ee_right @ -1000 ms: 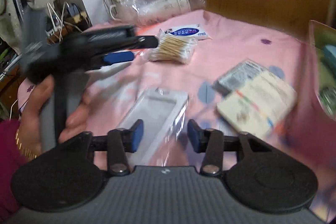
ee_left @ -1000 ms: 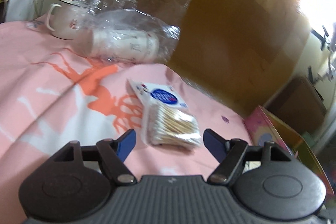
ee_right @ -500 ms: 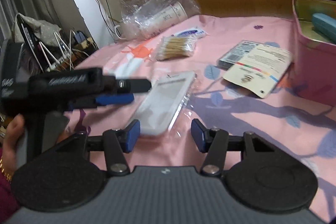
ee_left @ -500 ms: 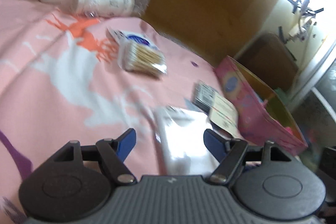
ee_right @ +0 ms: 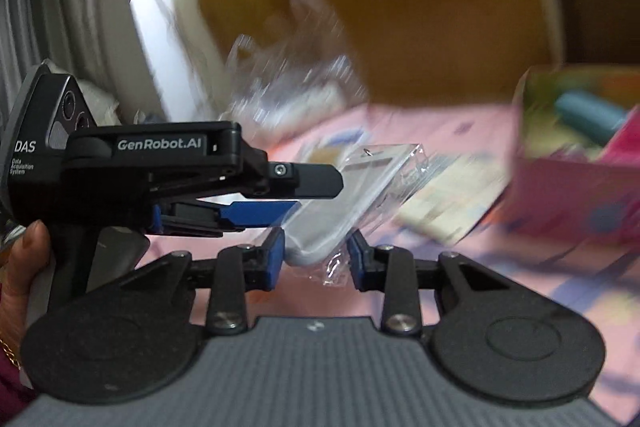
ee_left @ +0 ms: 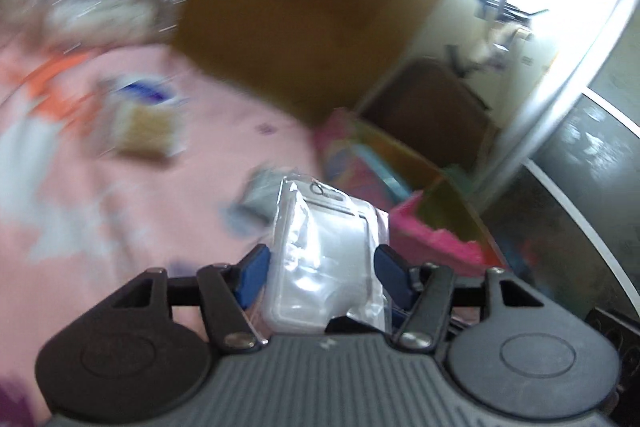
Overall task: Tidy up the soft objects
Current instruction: 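Hold the plastic package in the right gripper while the left gripper grasps it, then lower the plastic package into the pink tin and open the left gripper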
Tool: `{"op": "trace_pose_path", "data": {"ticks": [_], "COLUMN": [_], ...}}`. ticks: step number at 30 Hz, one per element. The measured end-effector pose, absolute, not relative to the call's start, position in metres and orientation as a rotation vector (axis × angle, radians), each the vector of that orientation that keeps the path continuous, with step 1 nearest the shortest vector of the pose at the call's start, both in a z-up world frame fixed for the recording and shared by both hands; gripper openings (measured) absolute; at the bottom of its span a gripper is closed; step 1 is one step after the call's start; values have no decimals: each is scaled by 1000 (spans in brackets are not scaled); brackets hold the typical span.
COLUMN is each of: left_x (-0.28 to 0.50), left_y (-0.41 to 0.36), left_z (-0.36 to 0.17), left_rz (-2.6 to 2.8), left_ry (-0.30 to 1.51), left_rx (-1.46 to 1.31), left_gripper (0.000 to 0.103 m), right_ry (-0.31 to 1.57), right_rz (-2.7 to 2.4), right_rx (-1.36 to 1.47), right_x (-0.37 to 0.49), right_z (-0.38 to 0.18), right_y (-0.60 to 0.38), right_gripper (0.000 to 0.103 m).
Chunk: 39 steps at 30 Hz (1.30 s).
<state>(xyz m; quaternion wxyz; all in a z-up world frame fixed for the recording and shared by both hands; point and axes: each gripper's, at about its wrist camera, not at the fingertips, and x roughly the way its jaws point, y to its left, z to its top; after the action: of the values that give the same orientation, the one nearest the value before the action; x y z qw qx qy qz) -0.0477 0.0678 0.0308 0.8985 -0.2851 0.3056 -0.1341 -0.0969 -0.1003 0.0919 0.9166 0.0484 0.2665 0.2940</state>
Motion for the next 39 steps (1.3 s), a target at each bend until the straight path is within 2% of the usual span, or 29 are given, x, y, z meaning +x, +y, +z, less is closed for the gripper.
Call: {"op": "trace_pose_path", "data": {"ticks": [6, 11, 13, 15, 18, 25, 39], "left_x": [-5, 42, 61, 85, 110, 82, 0], "left_y": [-2, -75, -102, -127, -152, -131, -83], "left_z": [81, 90, 88, 84, 79, 75, 64], "left_rz": [-436, -537, -567, -573, -488, -428, -243], "left_ry": [585, 607, 624, 639, 643, 603, 612], "left_rx": [-476, -387, -360, -327, -261, -239, -89], "left_gripper": [58, 61, 73, 73, 71, 72, 73], "right_ry": [418, 402, 385, 373, 379, 297, 363], "right_rz": [426, 281, 217, 100, -56, -67, 24], "right_rx": [118, 175, 168, 107, 98, 255, 180], "right_x": [-90, -70, -52, -34, -25, -65, -99], "right_z": [118, 121, 118, 111, 102, 98, 95], "right_y": [-162, -216, -231, -243, -264, -277, -220], "right_gripper": [37, 37, 46, 56, 57, 56, 56]}}
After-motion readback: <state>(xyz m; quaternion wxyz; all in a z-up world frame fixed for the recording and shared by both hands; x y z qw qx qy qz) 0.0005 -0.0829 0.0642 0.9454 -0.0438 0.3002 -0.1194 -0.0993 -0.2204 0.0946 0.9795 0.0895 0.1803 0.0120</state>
